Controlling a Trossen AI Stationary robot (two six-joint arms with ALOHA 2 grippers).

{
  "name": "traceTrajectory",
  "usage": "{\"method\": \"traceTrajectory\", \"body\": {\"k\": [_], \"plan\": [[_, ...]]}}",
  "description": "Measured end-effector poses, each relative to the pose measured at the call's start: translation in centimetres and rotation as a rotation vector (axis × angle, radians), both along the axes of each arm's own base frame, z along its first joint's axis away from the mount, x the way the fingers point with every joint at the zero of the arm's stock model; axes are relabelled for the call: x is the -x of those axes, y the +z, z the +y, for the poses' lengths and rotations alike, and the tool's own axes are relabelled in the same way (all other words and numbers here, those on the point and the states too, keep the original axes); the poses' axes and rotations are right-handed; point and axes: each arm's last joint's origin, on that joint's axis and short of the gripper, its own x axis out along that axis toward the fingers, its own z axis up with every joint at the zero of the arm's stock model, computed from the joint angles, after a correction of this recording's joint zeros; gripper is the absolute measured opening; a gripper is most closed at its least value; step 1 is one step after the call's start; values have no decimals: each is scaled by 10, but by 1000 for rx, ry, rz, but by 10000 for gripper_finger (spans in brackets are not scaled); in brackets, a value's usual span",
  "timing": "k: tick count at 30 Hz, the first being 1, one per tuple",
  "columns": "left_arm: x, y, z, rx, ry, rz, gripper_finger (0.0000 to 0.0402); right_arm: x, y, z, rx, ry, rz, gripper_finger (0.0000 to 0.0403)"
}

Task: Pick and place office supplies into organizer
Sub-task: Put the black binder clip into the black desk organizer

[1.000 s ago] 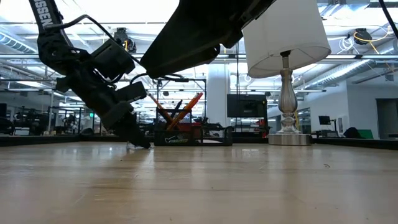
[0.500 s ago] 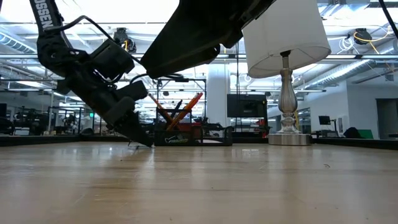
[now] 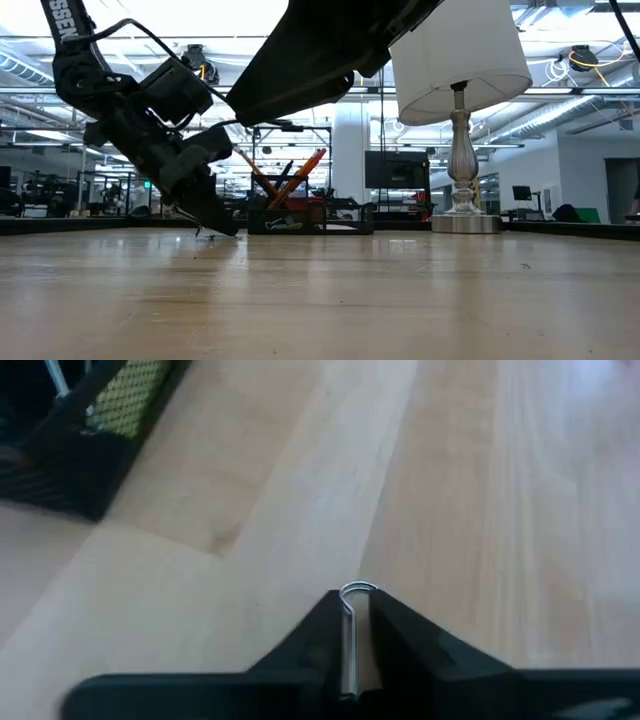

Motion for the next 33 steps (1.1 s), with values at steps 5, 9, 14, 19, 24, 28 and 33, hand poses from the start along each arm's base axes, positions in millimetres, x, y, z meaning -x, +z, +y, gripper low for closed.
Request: {"method": "traceTrajectory", "body": {"k": [5,9,14,19,24,28,33], "plan": [[4,18,0,-30,13,-38,136,0,0,0,-2,-2,1,183],[7,29,0,-36,43,-74,214,0,0,0,-2,-2,1,183],[14,27,-4,16,31,13,294,0,0,0,-3,-2,1,183],[21,18,-19,-14,-10,143,348,1,0,0,-1,-1,5,183],[19,19,-34,-78,-68,141,381,0,0,1,-4,-4,4,183],[20,14,-41,-134,-101,180,386,0,0,1,-8,-5,2,183],[21,12,-41,-181,-76,202,362,0,0,1,-7,-4,1,183]]}}
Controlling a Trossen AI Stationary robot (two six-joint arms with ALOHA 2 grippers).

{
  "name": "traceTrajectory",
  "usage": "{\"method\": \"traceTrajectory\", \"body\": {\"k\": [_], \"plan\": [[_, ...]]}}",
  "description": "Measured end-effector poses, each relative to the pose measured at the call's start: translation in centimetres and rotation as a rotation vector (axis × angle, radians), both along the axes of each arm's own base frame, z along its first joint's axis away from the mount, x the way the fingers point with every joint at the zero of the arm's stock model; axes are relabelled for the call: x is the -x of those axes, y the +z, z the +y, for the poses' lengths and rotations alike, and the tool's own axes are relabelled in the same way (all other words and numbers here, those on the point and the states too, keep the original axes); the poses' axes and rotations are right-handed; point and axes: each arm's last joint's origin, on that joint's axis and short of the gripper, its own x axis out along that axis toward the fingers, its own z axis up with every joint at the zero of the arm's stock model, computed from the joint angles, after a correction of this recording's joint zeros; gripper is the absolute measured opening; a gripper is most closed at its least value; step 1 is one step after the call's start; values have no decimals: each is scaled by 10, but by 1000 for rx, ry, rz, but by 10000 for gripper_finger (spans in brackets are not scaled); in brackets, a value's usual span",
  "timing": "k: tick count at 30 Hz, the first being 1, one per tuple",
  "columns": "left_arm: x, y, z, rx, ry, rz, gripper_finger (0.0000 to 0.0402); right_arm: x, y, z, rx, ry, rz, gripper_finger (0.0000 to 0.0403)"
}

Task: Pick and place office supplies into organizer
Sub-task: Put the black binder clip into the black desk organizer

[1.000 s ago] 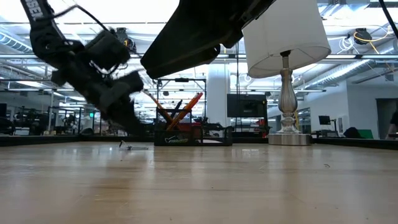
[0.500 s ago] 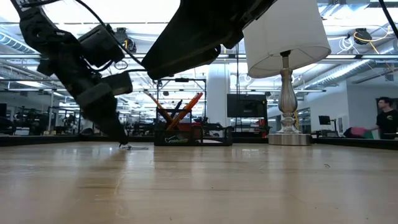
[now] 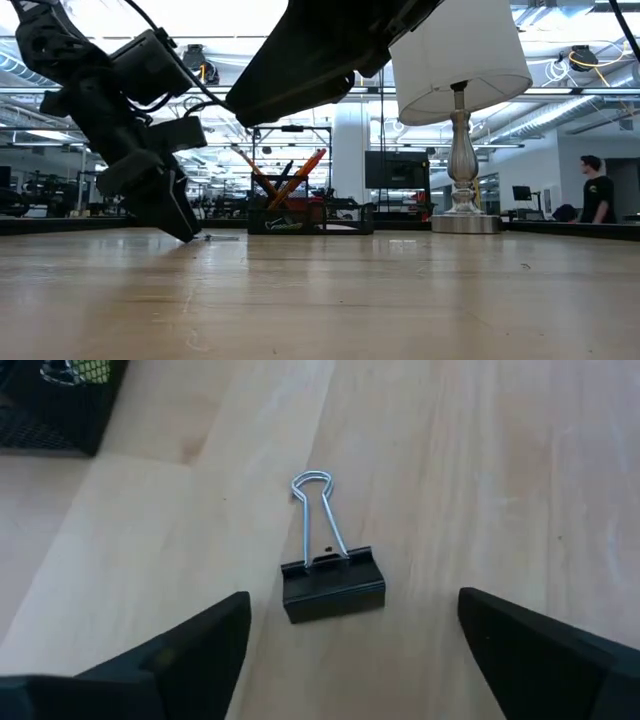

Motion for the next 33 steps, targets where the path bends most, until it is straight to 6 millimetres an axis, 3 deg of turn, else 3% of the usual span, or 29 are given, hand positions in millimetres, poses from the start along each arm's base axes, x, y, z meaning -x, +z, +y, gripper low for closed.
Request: {"method": "traceTrajectory", "body": {"k": [18,33], "plan": [[7,-10,2,70,64,-31,224,0,0,0,7,6,0,183],[5,-8,2,78,64,-70,153,0,0,0,7,5,-1,183]]}}
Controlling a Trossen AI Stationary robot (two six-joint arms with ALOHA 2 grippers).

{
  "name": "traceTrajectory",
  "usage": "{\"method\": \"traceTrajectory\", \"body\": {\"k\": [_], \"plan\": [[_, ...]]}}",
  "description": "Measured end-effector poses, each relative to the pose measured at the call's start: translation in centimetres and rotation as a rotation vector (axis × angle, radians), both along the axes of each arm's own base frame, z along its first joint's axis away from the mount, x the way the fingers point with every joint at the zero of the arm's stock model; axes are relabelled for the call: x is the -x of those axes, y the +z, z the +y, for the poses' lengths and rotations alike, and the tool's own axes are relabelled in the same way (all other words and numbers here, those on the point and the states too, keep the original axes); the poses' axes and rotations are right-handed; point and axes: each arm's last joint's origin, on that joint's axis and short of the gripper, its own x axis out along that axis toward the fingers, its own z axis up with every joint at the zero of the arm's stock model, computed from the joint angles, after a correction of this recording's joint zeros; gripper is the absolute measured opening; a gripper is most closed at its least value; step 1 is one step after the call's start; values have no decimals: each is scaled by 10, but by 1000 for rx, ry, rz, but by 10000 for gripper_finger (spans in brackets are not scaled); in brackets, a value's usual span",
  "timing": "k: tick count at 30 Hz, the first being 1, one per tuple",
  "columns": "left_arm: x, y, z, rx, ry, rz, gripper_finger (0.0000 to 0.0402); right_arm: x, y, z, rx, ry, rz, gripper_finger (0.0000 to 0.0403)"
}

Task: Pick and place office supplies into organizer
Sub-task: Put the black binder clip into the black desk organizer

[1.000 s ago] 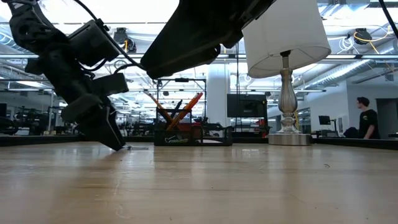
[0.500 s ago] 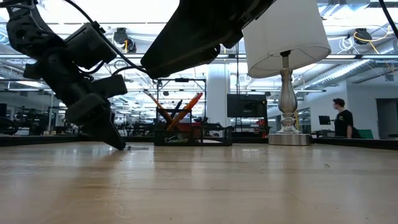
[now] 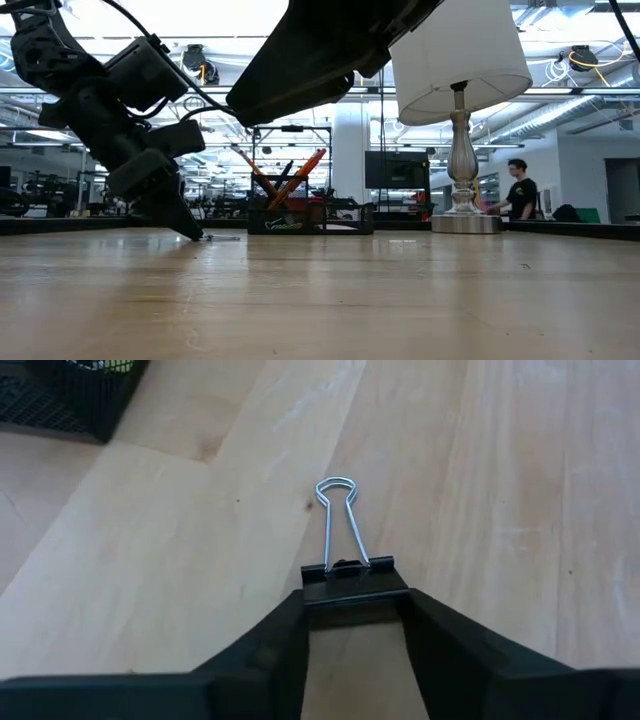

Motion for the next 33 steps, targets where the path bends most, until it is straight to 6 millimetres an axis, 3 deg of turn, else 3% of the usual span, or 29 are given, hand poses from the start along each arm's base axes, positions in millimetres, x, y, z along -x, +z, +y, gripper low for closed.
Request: {"method": "traceTrajectory", "body": {"k": [11,17,26,33], "plan": [[-8,7,0,7,-5,-115,166,0,0,0,0,-1,0,183],[-13,14,3,-11,23,-208,145,0,0,0,1,-1,0,183],[-18,24,33,-46,167,-270,171,0,0,-1,1,-2,0,183],[-26,38,59,-33,231,-328,140,0,0,-1,6,-2,-1,183]]}}
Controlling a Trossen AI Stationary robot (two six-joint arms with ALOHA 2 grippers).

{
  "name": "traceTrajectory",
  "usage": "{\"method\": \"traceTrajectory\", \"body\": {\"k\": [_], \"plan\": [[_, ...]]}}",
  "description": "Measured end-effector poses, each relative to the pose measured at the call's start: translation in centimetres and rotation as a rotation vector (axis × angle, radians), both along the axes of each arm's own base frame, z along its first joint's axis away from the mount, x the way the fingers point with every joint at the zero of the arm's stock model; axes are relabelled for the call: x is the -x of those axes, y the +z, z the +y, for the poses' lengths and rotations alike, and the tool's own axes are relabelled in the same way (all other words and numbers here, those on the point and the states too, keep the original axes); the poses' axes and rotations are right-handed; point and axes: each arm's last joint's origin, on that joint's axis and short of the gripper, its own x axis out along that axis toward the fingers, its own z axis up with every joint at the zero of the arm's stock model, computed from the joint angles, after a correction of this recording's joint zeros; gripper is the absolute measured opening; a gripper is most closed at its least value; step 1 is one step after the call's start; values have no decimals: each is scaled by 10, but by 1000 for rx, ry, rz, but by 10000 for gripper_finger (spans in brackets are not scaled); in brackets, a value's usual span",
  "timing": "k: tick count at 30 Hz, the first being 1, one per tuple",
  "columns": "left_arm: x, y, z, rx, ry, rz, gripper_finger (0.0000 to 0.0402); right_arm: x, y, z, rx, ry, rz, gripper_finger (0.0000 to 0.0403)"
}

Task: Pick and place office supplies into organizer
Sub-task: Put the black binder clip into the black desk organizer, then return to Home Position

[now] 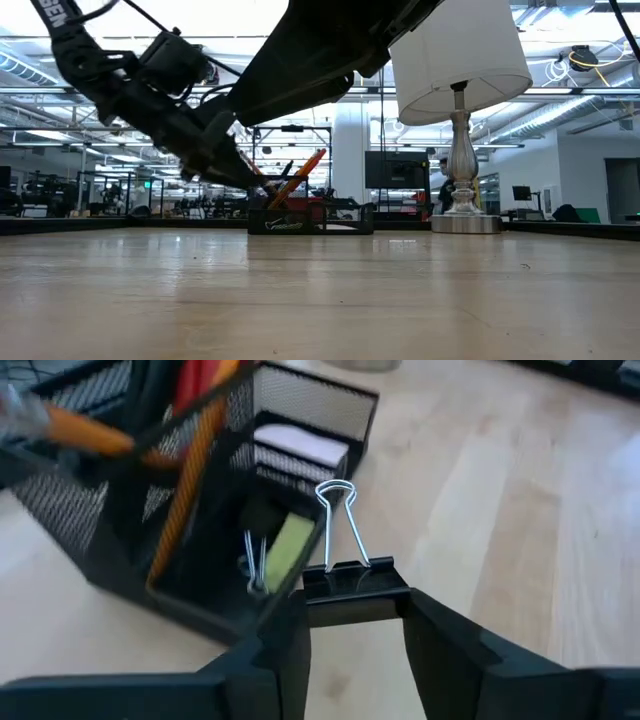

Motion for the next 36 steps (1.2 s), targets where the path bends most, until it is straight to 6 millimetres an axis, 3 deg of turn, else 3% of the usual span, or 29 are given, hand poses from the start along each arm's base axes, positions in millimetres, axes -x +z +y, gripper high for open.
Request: {"method": "traceTrajectory", "body": {"k": [10,17,25,36], "plan": [[-12,19,25,-34,-46,-51,169,0,0,0,3,3,0,183],[-14,11,36,-53,13,2,143,2,-4,-1,-1,3,-11,183],[-12,-12,51,-3,141,63,183,4,-14,-3,-15,16,-78,183],[-20,-15,42,56,64,13,184,3,-14,-4,-13,15,-83,183]]}}
